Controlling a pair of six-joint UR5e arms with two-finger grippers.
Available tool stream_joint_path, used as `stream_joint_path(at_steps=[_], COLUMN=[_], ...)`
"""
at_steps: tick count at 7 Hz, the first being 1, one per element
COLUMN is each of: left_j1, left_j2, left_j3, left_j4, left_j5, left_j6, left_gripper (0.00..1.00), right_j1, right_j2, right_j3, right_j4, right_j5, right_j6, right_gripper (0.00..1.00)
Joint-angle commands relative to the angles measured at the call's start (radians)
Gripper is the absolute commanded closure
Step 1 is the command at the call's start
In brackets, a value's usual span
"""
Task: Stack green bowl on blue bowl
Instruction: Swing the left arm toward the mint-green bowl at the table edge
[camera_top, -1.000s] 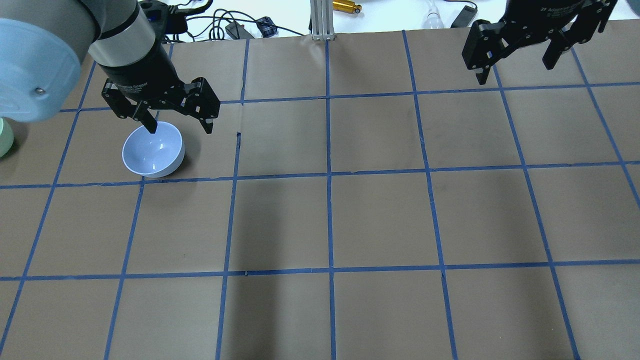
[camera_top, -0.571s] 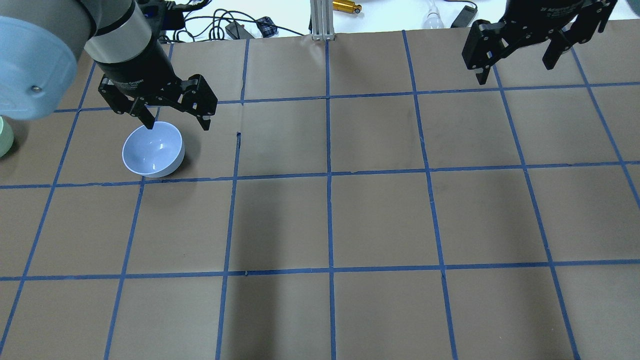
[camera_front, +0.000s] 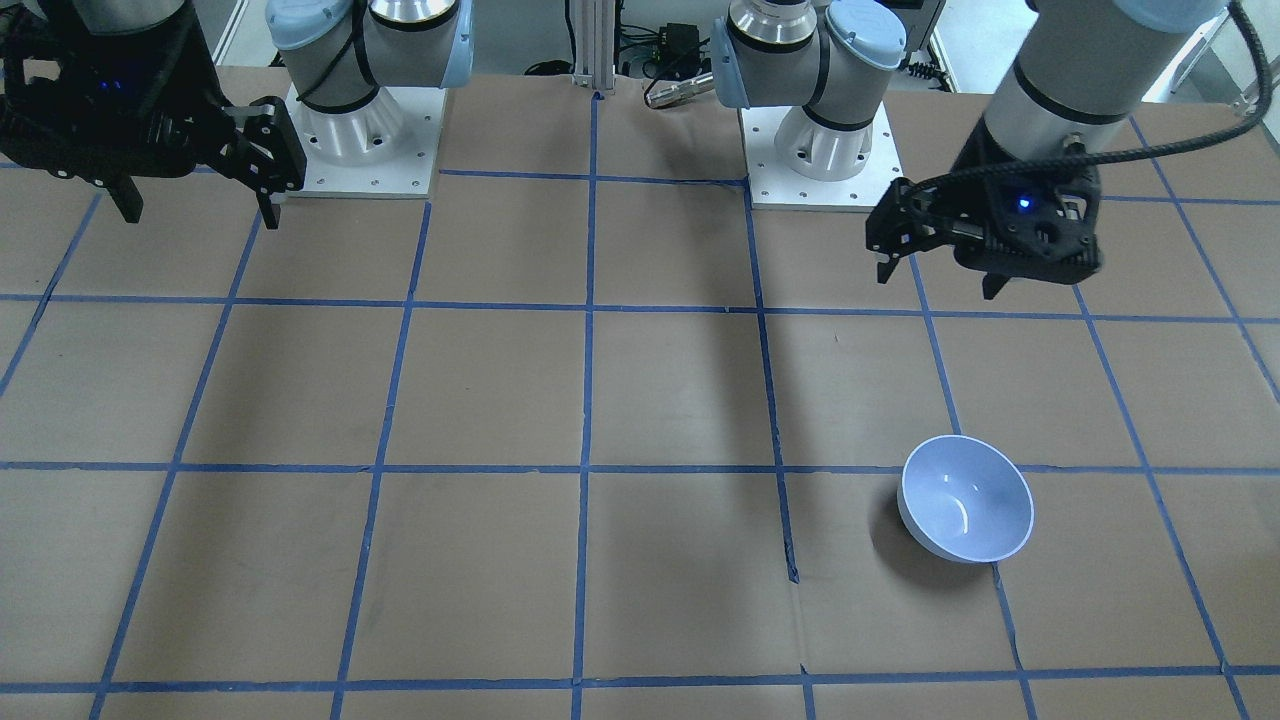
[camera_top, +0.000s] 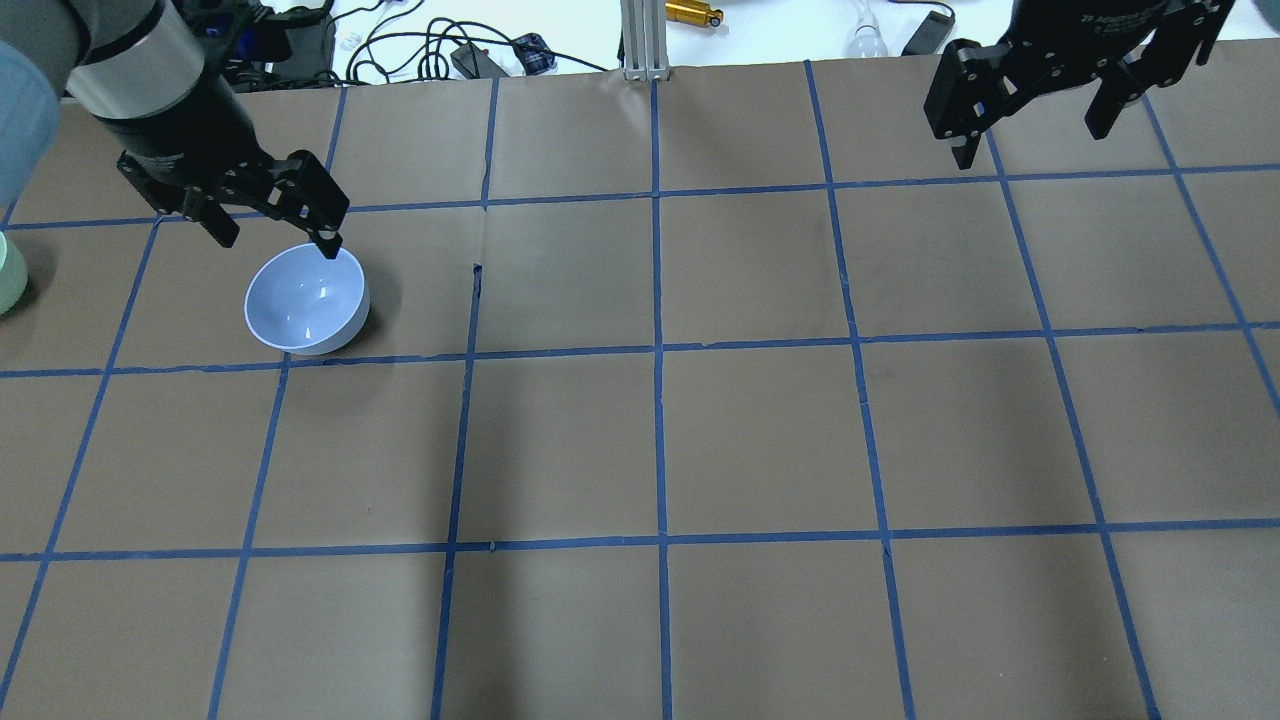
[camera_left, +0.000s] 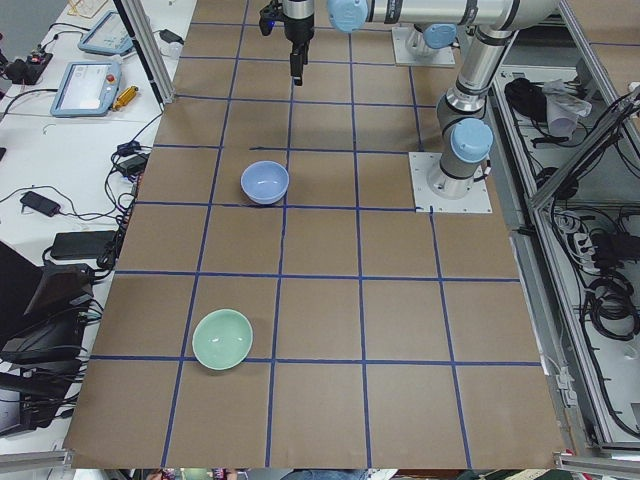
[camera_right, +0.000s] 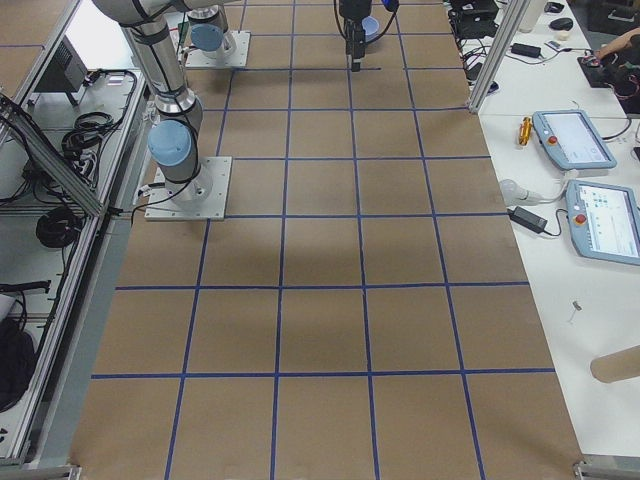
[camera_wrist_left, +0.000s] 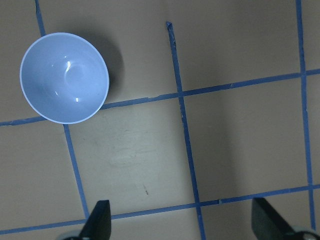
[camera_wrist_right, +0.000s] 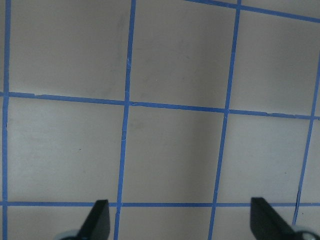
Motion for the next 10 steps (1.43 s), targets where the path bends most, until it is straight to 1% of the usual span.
stream_joint_path(at_steps=[1, 2, 4, 5, 6, 8, 9, 10], left_j1=[0.158, 0.232, 0.378, 0.444, 0.494, 0.589, 0.619, 0.643], left_j2=[-0.015, -0.028, -0.066, -0.099, -0.138, -0.231, -0.28, -0.322], left_j3=[-0.001, -0.003, 0.008, 0.01, 0.013, 0.023, 0.025, 0.046], left_j4=[-0.004, 0.001, 0.004, 0.043, 0.094, 0.239, 0.325, 0.376], left_j5=[0.001, 0.001, -0.002, -0.008, -0.002, -0.008, -0.008, -0.002], left_j6=[0.25, 0.39, 0.574, 0.674, 0.796, 1.057, 1.163, 1.263], left_gripper=[0.0, 0.0, 0.0, 0.0, 0.0, 0.0, 0.0, 0.0], right_j1=[0.0, 0.0, 0.0, 0.0, 0.0, 0.0, 0.0, 0.0], right_j2=[0.0, 0.0, 0.0, 0.0, 0.0, 0.0, 0.0, 0.0], right_j3=[0.0, 0.0, 0.0, 0.0, 0.0, 0.0, 0.0, 0.0], right_j4=[0.0, 0.0, 0.0, 0.0, 0.0, 0.0, 0.0, 0.0], right_j5=[0.0, 0.0, 0.0, 0.0, 0.0, 0.0, 0.0, 0.0], right_j6=[0.0, 0.0, 0.0, 0.0, 0.0, 0.0, 0.0, 0.0], right_gripper=[0.0, 0.0, 0.0, 0.0, 0.0, 0.0, 0.0, 0.0])
